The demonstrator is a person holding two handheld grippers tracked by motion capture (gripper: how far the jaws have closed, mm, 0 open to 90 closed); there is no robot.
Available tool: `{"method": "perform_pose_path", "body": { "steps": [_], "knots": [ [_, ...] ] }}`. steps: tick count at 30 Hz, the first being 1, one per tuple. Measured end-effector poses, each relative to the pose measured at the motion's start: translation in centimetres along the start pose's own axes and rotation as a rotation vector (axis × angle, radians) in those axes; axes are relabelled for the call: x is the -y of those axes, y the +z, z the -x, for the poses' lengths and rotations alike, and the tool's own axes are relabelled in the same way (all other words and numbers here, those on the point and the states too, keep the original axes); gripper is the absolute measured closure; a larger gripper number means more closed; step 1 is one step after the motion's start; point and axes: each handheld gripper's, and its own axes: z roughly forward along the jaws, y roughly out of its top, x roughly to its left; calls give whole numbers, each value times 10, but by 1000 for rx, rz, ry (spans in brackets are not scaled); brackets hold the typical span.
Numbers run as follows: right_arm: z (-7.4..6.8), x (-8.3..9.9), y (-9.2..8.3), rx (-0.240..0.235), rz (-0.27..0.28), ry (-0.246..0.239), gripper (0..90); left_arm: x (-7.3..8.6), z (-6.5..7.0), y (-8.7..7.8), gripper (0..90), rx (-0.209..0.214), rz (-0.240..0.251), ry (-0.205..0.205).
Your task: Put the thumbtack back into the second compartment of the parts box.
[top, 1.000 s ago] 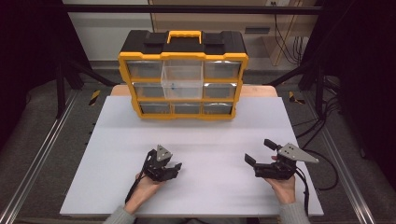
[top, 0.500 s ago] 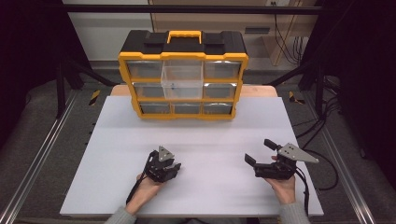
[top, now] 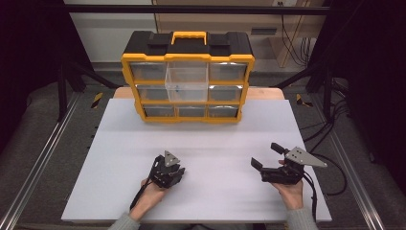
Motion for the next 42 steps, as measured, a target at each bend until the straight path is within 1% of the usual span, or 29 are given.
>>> {"method": "perform_pose_path", "body": {
  "steps": [16, 26, 29, 34, 36, 39, 40, 42],
  "knots": [
    [0, 0, 0, -2, -3, 0, 13, 0, 0, 1, 822, -9, -4, -2],
    [-1, 0, 0, -4, 0, 4, 13, 0, 0, 1, 838, 2, -4, 0],
    [0, 0, 0, -1, -1, -1, 13, -1, -1, 0, 840, 3, -3, 5],
    [0, 0, 0, -1, 0, -1, 13, -2, -2, -4, 841, 1, 12, 4],
    [0, 0, 0, -1, -2, -1, 12, -3, -3, -6, 841, 4, 22, -4],
    [0, 0, 0, -1, -4, 0, 12, -4, -5, -9, 841, 5, 31, 1],
    [0, 0, 0, -2, -3, -1, 13, -5, -5, -10, 841, 6, 41, -8],
    [0, 0, 0, -1, -1, -4, 12, -5, -6, -13, 841, 9, 45, -7]
  ]
}}
